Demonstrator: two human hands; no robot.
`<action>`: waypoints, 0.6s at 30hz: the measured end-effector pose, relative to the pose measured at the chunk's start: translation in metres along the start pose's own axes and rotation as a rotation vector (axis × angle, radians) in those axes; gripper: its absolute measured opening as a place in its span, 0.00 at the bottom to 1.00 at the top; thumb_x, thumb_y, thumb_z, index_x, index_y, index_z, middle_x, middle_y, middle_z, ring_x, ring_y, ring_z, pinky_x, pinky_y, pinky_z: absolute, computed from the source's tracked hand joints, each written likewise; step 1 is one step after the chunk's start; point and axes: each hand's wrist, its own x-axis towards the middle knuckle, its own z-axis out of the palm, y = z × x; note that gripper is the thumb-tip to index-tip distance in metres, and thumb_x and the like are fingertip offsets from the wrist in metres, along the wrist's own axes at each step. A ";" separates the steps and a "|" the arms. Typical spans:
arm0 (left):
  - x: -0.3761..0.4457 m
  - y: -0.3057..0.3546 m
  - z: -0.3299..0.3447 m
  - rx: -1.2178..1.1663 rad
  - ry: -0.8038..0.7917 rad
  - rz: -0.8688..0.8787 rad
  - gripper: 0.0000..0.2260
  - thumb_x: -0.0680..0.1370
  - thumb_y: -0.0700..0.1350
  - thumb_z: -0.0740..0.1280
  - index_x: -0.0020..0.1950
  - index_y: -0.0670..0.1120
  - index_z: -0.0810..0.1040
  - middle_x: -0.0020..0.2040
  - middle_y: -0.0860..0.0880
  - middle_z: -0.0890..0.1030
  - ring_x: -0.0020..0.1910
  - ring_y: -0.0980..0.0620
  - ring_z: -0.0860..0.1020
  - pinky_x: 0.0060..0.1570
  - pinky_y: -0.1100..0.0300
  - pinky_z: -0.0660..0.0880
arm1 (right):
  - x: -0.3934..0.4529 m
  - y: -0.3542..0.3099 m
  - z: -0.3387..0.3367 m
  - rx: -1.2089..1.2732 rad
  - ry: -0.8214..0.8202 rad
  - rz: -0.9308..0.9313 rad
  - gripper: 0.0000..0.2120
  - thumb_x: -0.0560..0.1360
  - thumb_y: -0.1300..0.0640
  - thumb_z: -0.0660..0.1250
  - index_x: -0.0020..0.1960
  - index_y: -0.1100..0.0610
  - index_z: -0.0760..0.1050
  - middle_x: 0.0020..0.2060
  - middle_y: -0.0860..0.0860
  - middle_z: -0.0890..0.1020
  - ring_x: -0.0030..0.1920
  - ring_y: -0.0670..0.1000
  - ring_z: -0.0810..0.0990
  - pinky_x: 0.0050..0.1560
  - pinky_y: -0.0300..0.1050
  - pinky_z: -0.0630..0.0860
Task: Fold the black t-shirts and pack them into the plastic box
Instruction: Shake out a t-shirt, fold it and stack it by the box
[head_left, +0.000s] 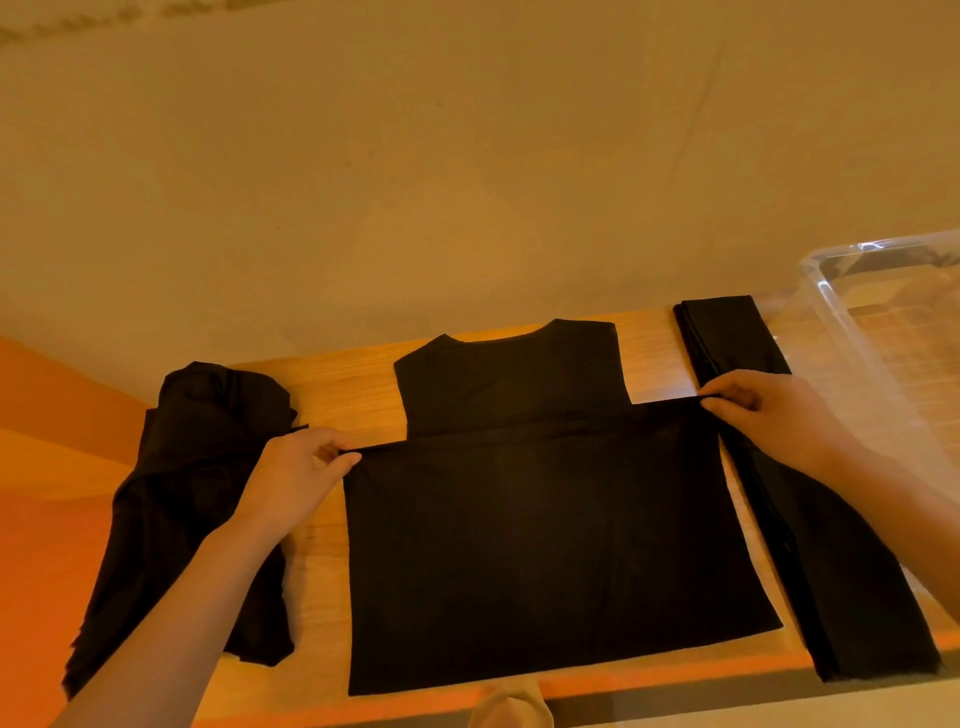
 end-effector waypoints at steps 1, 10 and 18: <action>-0.003 0.005 -0.006 -0.022 0.021 0.004 0.05 0.75 0.45 0.71 0.50 0.51 0.80 0.43 0.56 0.79 0.44 0.62 0.75 0.41 0.71 0.67 | -0.004 -0.003 -0.004 0.035 0.008 -0.001 0.08 0.76 0.58 0.67 0.53 0.50 0.78 0.41 0.47 0.82 0.44 0.45 0.80 0.47 0.38 0.75; 0.034 0.039 -0.062 -0.183 0.138 0.007 0.03 0.75 0.45 0.71 0.47 0.52 0.80 0.44 0.56 0.80 0.44 0.61 0.76 0.44 0.72 0.67 | 0.025 -0.042 -0.052 0.184 0.159 -0.046 0.06 0.76 0.57 0.68 0.52 0.52 0.79 0.40 0.46 0.81 0.38 0.39 0.80 0.42 0.33 0.69; 0.141 0.024 -0.014 -0.159 0.130 -0.084 0.06 0.76 0.43 0.70 0.51 0.43 0.82 0.47 0.48 0.80 0.47 0.54 0.76 0.48 0.63 0.68 | 0.127 -0.036 -0.016 -0.035 0.189 -0.007 0.07 0.78 0.58 0.65 0.54 0.57 0.80 0.48 0.54 0.82 0.47 0.51 0.78 0.48 0.45 0.72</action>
